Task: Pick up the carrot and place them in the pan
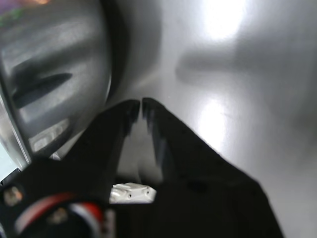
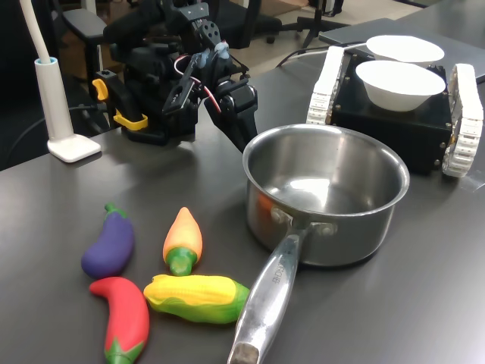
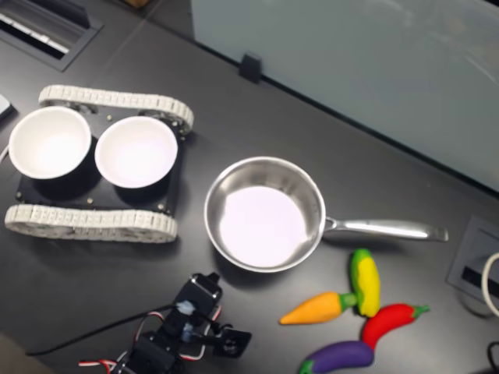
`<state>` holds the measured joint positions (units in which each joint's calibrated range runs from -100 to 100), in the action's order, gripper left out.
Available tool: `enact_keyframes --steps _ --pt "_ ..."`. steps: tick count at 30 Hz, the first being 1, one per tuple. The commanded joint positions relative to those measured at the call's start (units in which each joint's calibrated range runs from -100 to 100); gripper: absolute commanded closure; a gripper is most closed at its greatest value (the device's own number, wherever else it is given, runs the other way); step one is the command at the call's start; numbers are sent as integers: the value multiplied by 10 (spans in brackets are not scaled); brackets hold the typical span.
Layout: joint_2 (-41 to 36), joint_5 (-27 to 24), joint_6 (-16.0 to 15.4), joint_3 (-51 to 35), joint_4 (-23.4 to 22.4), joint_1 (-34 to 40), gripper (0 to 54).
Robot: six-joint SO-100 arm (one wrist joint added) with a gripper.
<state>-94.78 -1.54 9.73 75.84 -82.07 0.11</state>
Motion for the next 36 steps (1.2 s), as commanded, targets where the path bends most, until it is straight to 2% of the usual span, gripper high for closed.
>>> enact_keyframes --steps 1,36 --pt "-7 4 -2 -10 18 2 534" --pt "-7 5 -2 -11 18 -1 535"
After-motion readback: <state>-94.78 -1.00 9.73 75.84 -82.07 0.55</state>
